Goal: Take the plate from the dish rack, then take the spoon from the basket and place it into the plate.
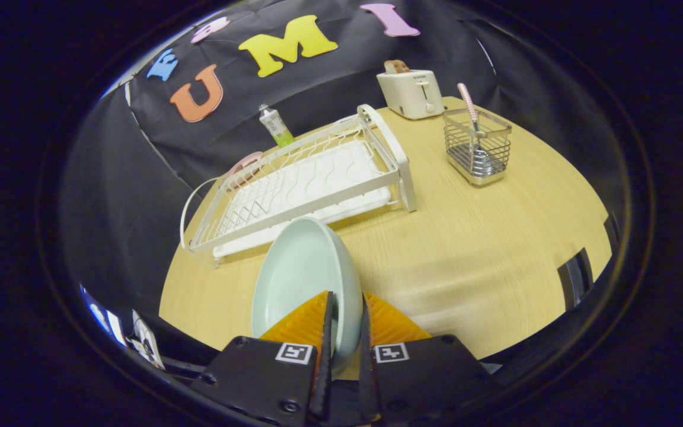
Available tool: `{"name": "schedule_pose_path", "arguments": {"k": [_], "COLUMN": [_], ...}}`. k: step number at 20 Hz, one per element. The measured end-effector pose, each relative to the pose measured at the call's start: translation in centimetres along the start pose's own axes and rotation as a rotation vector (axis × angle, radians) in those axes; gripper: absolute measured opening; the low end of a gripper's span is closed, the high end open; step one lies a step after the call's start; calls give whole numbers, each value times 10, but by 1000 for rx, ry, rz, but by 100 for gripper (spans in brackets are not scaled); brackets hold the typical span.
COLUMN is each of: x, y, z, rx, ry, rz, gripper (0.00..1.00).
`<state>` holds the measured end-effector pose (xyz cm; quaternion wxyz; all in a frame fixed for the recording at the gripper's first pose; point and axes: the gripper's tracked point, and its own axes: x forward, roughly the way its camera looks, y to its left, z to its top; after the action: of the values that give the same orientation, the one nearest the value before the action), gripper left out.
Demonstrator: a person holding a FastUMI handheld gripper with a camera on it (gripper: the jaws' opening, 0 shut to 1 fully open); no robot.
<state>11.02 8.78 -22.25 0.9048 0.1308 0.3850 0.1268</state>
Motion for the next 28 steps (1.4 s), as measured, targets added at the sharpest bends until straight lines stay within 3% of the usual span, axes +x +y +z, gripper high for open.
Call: {"name": "schedule_pose_path", "arguments": {"k": [10,14,16,19,26,28], "x": [12,23,23,15,-21,-31], "y": [-17,-28,-43,-59,-99,-113], "z": [-2,-8,-3,22,83,103], "rx": [-160,-179,-216,-222,-251,-234], "ry": [-117,-116,-143,-277,-465,-511], "rz": [14,-3,-60,-124,-217,-231], "gripper": [34,43,50,51,96,100]}}
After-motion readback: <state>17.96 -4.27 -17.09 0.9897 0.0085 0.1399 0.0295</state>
